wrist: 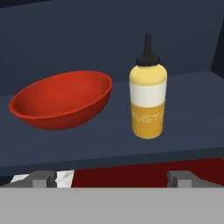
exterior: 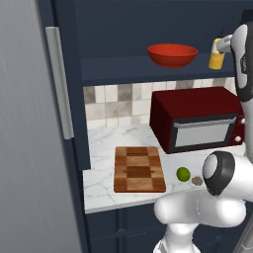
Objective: Open the cabinet. Place the bowl and condiment on the counter. Then place the lime and garlic on the cutting board.
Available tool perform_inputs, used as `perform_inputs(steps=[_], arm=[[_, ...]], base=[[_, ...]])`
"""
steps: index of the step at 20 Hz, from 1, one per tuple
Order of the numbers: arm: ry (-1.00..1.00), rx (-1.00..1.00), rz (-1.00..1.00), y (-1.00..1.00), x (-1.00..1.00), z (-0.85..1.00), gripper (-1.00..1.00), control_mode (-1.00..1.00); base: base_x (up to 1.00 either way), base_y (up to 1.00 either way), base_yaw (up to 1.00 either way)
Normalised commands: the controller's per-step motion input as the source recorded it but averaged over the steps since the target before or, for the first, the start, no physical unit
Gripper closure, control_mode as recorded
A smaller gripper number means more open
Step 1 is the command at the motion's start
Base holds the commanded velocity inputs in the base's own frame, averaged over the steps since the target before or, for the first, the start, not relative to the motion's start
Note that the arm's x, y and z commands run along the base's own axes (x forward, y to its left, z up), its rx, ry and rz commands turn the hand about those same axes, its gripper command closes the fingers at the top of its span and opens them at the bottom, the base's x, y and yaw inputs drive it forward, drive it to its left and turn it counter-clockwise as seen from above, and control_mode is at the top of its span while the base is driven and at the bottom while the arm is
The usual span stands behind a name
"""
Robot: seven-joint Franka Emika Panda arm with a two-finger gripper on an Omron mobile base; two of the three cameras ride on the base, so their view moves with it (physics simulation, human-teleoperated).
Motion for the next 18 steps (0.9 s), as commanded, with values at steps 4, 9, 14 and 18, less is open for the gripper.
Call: perform_inputs(steps=[4,9,14,18], arm=[[0.0,0.01,0.0,-0.11,0.12,-0.06,-1.0,-1.0],[0.0,0.0,0.0,-0.08,0.1,-0.05,-1.0,-1.0],[0.0,0.0,0.0,-0.03,0.17,-0.05,-1.0,-1.0],[0.0,0.01,0.0,-0.05,0.16,-0.01,-1.0,-1.0]], base=[[0.0,0.0,0.0],[0.0,0.0,0.0],[0.0,0.0,0.0],[0.0,0.0,0.0]])
